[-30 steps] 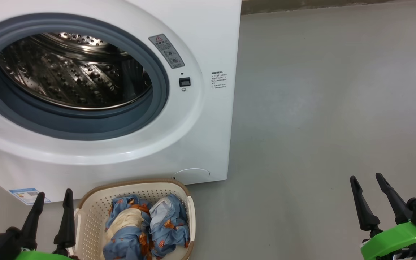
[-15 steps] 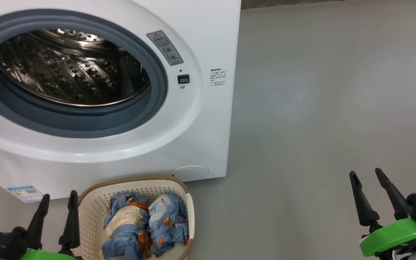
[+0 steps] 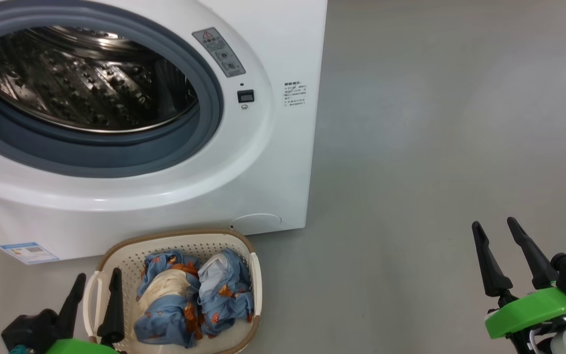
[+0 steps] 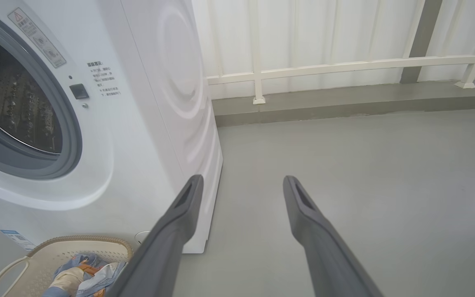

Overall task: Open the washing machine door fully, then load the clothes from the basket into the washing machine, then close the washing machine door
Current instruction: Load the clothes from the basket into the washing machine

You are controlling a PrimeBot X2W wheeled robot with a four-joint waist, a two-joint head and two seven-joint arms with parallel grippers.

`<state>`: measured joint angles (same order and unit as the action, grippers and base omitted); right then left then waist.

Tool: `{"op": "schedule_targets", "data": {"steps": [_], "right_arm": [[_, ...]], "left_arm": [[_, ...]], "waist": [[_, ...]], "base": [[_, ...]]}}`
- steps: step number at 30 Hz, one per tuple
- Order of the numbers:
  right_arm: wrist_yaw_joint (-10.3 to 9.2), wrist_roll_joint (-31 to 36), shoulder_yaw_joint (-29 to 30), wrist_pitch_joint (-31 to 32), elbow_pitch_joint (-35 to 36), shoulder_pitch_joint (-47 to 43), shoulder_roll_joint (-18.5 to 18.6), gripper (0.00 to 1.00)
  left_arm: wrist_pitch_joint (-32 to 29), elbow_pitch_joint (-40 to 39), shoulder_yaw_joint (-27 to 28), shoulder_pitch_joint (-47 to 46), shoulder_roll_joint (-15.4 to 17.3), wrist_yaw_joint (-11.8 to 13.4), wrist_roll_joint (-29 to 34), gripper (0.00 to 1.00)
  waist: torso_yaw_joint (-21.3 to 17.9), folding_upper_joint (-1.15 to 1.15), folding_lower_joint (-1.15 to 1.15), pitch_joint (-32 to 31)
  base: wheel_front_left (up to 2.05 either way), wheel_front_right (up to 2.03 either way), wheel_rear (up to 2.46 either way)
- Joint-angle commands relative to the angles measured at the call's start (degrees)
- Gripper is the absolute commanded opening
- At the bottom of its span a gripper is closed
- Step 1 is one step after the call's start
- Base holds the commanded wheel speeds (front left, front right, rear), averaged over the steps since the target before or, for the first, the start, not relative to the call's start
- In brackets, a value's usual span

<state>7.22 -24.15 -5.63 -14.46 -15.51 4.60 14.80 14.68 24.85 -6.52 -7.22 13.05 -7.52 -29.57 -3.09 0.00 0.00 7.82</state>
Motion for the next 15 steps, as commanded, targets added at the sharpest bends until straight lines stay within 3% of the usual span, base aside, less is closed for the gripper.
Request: {"op": "schedule_targets", "data": {"steps": [1,15], "right_arm": [[0.26,0.5,-1.0,-0.5,1.4,1.6,1.0,1.0],[0.26,1.2,-1.0,-0.5,2.7,6.0,-0.6,1.0]], "left_arm": [[0.3,-0.1,1.6,-2.3,1.0,0.0,0.6,1.0],[0.3,12.3,-2.7,-9.9,0.8,0.0,0.2,1.0]], "waist": [[-0.2,0.0,0.0,0.9],[-1.4,0.0,0.0,8.4]], "base": [[0.0,0.0,0.0],[0.0,0.0,0.0]]}}
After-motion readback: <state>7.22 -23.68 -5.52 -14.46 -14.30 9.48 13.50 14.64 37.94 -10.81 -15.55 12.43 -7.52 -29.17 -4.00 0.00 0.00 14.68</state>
